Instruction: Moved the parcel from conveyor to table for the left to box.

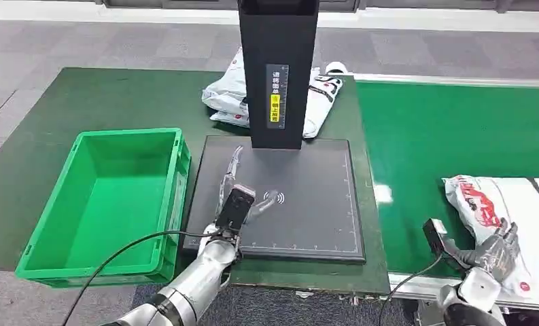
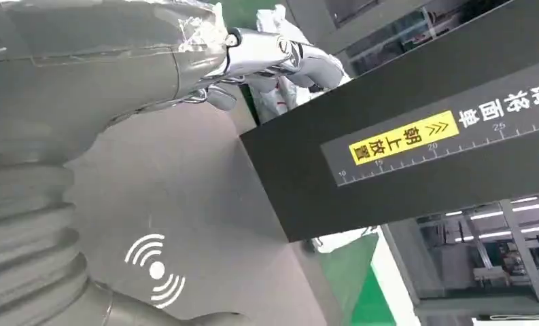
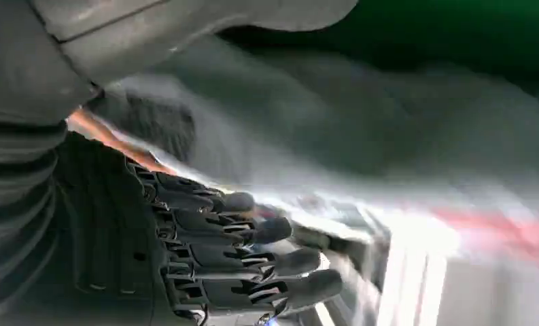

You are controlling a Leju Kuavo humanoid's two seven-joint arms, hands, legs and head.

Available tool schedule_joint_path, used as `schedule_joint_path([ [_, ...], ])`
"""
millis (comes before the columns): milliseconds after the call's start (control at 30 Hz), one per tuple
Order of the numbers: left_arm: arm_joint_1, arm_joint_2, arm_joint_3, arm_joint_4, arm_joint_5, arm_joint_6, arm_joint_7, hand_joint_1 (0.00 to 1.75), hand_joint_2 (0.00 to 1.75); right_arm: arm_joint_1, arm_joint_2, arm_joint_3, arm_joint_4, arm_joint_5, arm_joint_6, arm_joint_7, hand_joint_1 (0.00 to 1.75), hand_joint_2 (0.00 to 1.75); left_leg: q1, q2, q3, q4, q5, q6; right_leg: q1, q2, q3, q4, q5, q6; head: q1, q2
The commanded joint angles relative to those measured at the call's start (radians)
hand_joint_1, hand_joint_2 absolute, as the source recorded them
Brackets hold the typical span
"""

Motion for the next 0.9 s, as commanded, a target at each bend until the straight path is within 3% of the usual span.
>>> schedule_joint_path([
  [33,-0.055,0.007,0.005,0.076,0.041,-0.027,0.005,0.00,1.75,-0.070,-0.063,0.024,0.195,0.010,0.363,0.128,1.75,1.75,0.000,0.004,0.005,-0.001,-0.001,0.000,0.001,0.000,0.004,-0.001,-0.001,-0.001,0.000,0.000],
  [67,-0.059,0.007,-0.008,0.083,0.055,-0.024,0.005,0.00,1.75,-0.074,-0.060,0.020,0.198,0.009,0.416,0.145,1.75,1.75,0.000,0.004,0.003,0.000,-0.001,0.000,0.001,0.001,0.002,-0.001,0.000,-0.001,0.000,0.000],
  [267,-0.053,0.009,0.006,0.082,0.054,-0.005,0.005,0.00,1.75,-0.103,-0.045,0.012,0.193,0.008,0.419,0.126,1.75,1.75,0.001,0.003,0.011,-0.002,-0.001,0.002,0.002,-0.002,0.012,-0.005,-0.001,0.001,0.000,0.000],
  [333,-0.051,0.011,0.020,0.088,0.038,0.007,0.005,0.00,1.75,-0.132,-0.033,0.012,0.189,0.010,0.355,0.093,1.75,1.75,0.001,0.001,0.009,0.001,-0.002,0.002,0.001,-0.001,0.011,-0.002,-0.002,0.003,0.000,0.000],
  [400,-0.040,0.012,0.038,0.076,0.028,0.020,0.005,0.00,1.75,-0.173,-0.010,0.012,0.179,0.002,0.254,0.026,1.75,1.75,0.001,0.006,0.011,0.000,-0.002,0.002,0.002,0.002,0.013,-0.004,-0.001,0.002,0.000,0.000],
  [500,-0.035,0.015,0.044,0.070,0.022,0.021,0.005,0.00,1.75,-0.200,0.006,0.021,0.177,0.010,0.246,0.029,1.75,1.75,0.000,0.011,0.009,0.001,-0.003,0.002,0.001,0.008,0.010,-0.002,0.000,0.003,0.000,0.000],
  [600,-0.052,0.015,0.071,0.106,-0.002,0.052,0.005,0.00,1.75,-0.231,0.052,-0.013,0.145,-0.083,-0.026,-0.207,1.75,1.75,0.000,0.011,0.010,0.000,-0.003,0.002,0.001,0.007,0.010,-0.002,0.000,0.002,0.000,0.000],
  [633,-0.067,0.020,0.078,0.124,-0.015,0.079,0.005,0.00,1.75,-0.246,0.088,-0.036,0.111,-0.164,-0.142,-0.357,1.75,1.75,0.000,0.009,0.009,0.001,-0.003,0.002,0.001,0.006,0.009,-0.002,0.000,0.002,0.000,0.000],
  [833,-0.076,0.026,0.086,0.126,-0.013,0.075,0.005,0.00,1.75,-0.251,0.115,-0.033,0.075,-0.179,-0.142,-0.372,1.75,1.75,0.001,0.012,0.009,0.001,-0.003,0.001,0.002,0.008,0.008,-0.001,0.000,0.002,0.000,0.000],
  [900,-0.074,0.025,0.087,0.126,-0.014,0.077,0.005,0.00,1.75,-0.245,0.112,-0.035,0.072,-0.185,-0.142,-0.380,1.75,1.75,0.001,0.007,0.009,0.000,-0.002,0.002,0.001,0.005,0.009,-0.001,-0.001,0.002,0.000,0.000],
])
